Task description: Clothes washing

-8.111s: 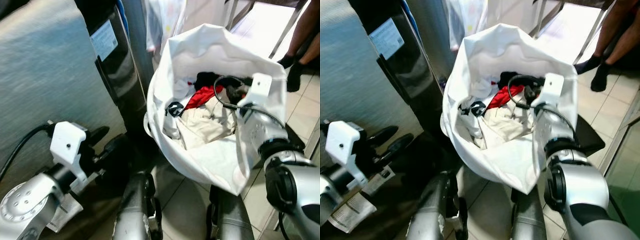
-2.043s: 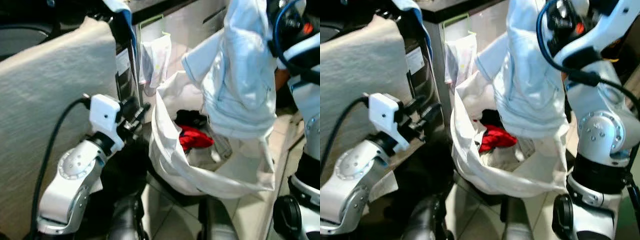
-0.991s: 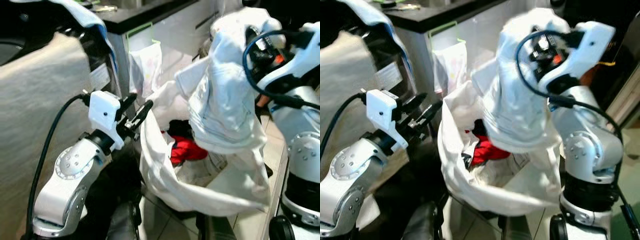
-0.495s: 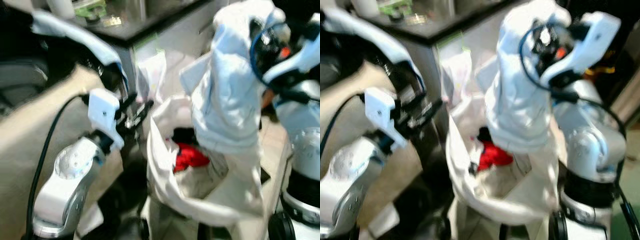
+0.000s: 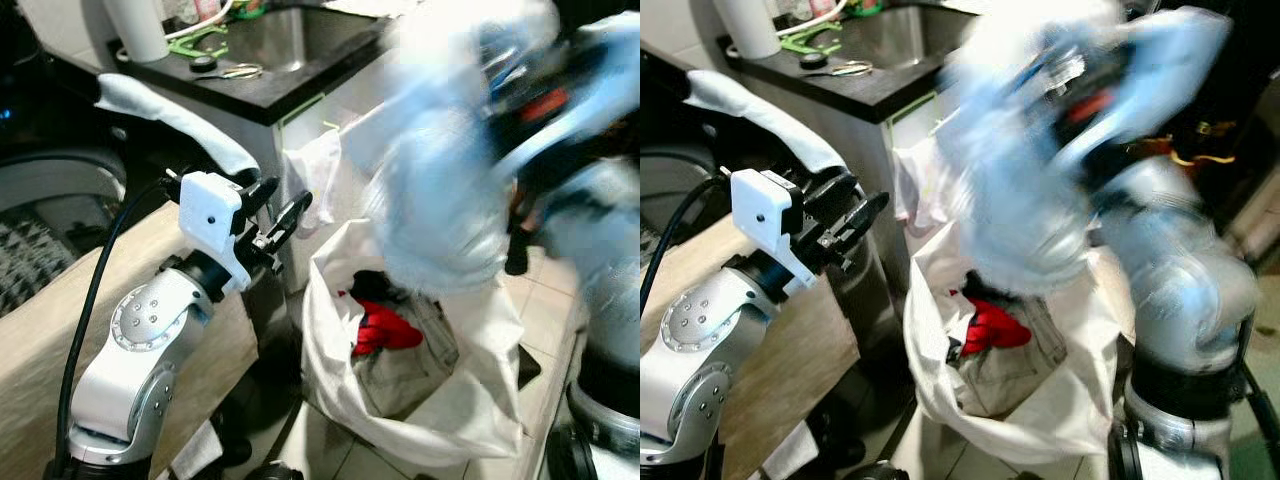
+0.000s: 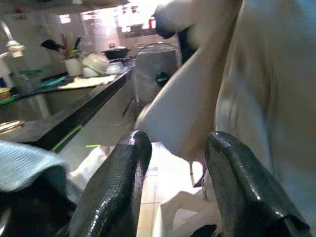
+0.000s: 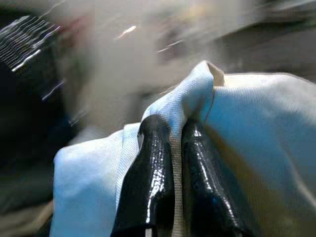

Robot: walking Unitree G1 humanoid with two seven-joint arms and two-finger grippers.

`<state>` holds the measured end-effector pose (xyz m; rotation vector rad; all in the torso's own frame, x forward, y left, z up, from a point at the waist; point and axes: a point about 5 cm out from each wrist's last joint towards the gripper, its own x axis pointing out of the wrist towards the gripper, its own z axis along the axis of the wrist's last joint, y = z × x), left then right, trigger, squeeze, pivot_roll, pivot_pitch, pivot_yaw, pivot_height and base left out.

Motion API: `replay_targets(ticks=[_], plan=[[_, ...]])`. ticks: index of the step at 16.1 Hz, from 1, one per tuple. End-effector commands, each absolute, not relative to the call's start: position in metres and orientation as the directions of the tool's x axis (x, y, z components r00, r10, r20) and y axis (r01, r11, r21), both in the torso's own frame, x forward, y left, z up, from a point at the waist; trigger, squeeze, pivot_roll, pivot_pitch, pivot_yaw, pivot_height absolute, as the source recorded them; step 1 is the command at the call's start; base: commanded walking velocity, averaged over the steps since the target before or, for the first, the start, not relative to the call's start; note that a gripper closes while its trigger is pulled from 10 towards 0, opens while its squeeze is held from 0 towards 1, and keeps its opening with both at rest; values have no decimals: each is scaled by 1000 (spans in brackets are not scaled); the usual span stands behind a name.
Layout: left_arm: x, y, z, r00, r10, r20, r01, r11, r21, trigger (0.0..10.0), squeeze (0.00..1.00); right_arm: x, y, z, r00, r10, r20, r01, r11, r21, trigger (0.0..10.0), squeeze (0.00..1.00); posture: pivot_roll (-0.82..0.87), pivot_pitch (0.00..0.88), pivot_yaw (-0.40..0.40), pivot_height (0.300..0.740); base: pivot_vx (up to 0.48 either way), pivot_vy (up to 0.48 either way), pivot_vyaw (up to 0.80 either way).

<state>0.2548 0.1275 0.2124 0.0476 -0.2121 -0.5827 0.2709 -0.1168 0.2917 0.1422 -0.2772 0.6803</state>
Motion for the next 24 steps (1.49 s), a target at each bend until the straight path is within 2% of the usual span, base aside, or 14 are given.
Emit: replay_targets(ticks=[1,2,4,8,12,14,16,18,20,21,24], plan=[[257,130,215,812,-550,196,541,835,104,10000,0,250,-87,287,595,762,254,-777,627,-59,10000,0,-52,0,77,740,0,0,0],[258,131,218,810,-550,203,540,835,109,10000,0,246,-81,279,572,792,214,-798,598,-81,10000,0,-47,1,75,740,0,0,0],[258,134,223,800,-556,225,546,830,114,10000,0,247,-81,276,583,787,199,-789,607,-90,10000,0,-45,1,75,740,0,0,0],[257,137,232,770,-573,280,577,813,76,10000,0,250,-94,282,605,767,214,-765,634,-108,10000,0,-49,0,80,740,0,0,0],[255,136,231,759,-591,272,594,800,80,10000,0,252,-111,305,628,706,328,-722,685,-91,10000,0,-48,1,79,740,0,0,0],[254,136,231,756,-596,271,601,796,74,10000,0,258,-127,322,666,619,416,-664,746,-47,10000,0,-48,0,78,740,0,0,0],[254,135,231,750,-604,270,613,788,62,10000,0,271,-153,338,746,450,492,-538,842,46,10000,0,-48,0,78,740,0,0,0],[251,133,231,730,-630,267,643,764,45,10000,0,283,-181,344,818,252,517,-376,915,148,10000,0,-50,0,79,740,0,0,0],[249,130,229,715,-650,259,664,747,42,10000,0,287,-200,340,860,128,494,-252,948,193,10000,0,-50,0,79,740,0,0,0],[248,130,228,712,-654,254,668,743,40,10000,0,287,-204,336,874,106,475,-221,956,192,10000,0,-50,0,79,740,0,0,0],[251,131,227,718,-650,251,662,748,42,10000,0,288,-196,326,884,155,440,-254,951,176,10000,0,-50,0,86,740,0,0,0]])
